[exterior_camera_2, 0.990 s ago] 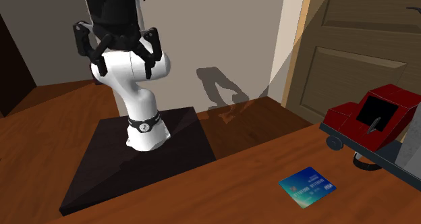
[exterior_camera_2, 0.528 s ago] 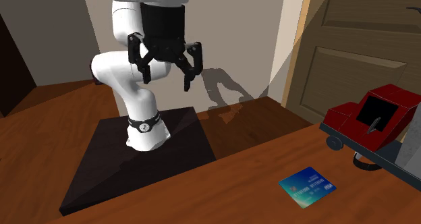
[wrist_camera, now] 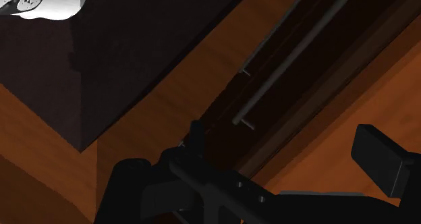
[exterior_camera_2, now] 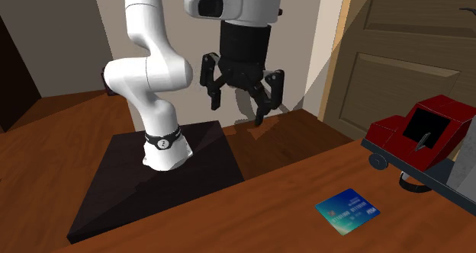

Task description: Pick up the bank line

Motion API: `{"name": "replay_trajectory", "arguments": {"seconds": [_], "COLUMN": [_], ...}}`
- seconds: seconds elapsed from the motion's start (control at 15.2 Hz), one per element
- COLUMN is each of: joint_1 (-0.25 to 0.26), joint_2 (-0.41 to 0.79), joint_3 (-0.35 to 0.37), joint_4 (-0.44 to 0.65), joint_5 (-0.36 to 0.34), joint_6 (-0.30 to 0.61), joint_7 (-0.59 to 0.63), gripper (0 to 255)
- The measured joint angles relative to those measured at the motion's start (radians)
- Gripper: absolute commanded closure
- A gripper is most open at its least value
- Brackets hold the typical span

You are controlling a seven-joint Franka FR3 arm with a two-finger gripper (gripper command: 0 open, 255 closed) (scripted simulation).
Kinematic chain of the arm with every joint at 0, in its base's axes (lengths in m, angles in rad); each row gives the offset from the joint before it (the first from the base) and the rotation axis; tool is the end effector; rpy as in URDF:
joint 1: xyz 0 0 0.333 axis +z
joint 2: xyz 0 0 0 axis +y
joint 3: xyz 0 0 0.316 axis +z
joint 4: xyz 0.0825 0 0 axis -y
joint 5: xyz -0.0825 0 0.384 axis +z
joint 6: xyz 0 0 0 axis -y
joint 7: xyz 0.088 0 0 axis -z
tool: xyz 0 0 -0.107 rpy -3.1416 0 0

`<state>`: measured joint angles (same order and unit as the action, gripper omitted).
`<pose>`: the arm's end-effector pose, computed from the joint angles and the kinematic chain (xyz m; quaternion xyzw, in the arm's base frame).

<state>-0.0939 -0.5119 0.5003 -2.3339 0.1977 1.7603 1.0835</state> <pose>0.3571 0.1908 0.4927 0.9206 -0.3861 -0.0261 0.0526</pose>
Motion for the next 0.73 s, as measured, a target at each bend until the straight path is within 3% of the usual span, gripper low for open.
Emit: {"name": "replay_trajectory", "arguments": {"seconds": [0.33,0.73], "joint_1": [-0.083,-0.142], "joint_2": [0.198,0.497], "joint_3": [0.139,0.266], "joint_4": [0.129,0.345], "joint_5": [-0.069,-0.281], "joint_6": [0.093,0.131], "joint_7": [0.296,0.703], "gripper": [0,0]}}
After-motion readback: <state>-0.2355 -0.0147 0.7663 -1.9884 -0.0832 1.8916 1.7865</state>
